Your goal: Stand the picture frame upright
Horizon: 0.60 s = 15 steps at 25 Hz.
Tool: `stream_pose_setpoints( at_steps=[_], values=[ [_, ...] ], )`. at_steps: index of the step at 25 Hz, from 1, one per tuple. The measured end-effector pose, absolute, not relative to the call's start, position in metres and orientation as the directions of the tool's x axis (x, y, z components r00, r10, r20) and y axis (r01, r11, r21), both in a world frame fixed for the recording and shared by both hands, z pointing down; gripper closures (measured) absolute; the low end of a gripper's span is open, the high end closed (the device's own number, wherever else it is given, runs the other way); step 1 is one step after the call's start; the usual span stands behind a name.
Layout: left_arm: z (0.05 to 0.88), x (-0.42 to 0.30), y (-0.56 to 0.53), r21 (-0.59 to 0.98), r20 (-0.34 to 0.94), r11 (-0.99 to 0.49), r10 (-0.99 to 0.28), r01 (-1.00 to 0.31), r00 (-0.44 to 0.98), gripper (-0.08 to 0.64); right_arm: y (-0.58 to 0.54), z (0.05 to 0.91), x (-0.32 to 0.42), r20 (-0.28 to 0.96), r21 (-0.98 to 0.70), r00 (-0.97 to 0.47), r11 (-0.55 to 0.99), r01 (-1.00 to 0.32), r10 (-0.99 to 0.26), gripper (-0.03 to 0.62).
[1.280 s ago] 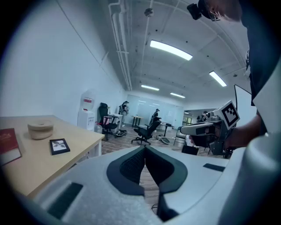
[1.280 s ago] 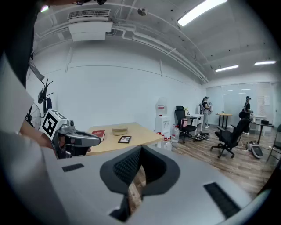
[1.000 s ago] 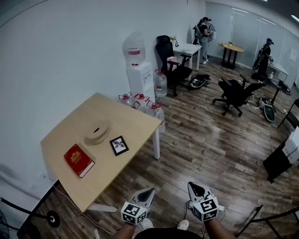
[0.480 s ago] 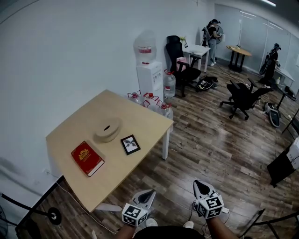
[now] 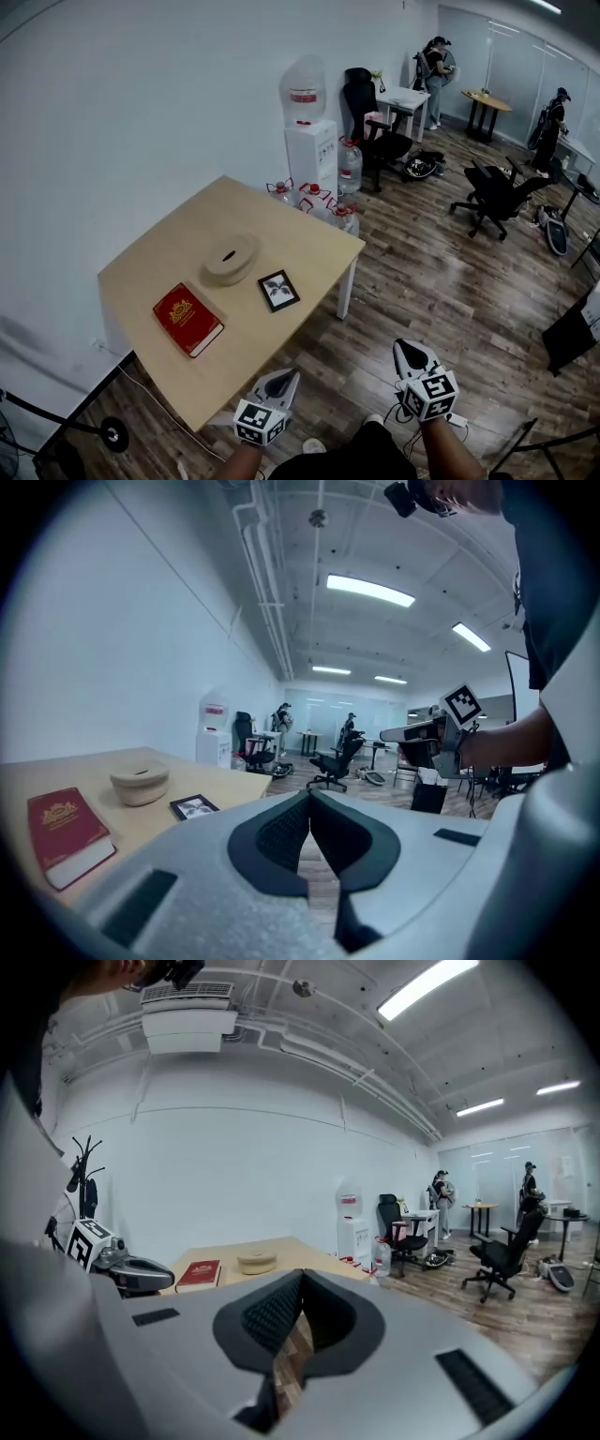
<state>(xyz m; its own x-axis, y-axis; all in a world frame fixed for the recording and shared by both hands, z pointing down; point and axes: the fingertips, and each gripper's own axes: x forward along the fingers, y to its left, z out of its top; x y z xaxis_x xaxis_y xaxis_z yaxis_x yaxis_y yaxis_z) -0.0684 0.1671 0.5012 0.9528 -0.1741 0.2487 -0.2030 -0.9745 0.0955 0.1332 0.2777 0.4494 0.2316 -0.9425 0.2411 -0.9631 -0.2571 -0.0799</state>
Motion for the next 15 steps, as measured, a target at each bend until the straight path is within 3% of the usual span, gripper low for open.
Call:
stream_pose_setpoints(
  at_steps=[15],
  values=[
    [0.497, 0.046, 0.105, 0.109, 0.246, -0.945, -0.275, -0.309, 0.929, 0.557, 0.195, 0.460, 0.246, 0.260, -0.108, 0.091, -0.123, -0.987, -0.961, 0.583]
  ],
)
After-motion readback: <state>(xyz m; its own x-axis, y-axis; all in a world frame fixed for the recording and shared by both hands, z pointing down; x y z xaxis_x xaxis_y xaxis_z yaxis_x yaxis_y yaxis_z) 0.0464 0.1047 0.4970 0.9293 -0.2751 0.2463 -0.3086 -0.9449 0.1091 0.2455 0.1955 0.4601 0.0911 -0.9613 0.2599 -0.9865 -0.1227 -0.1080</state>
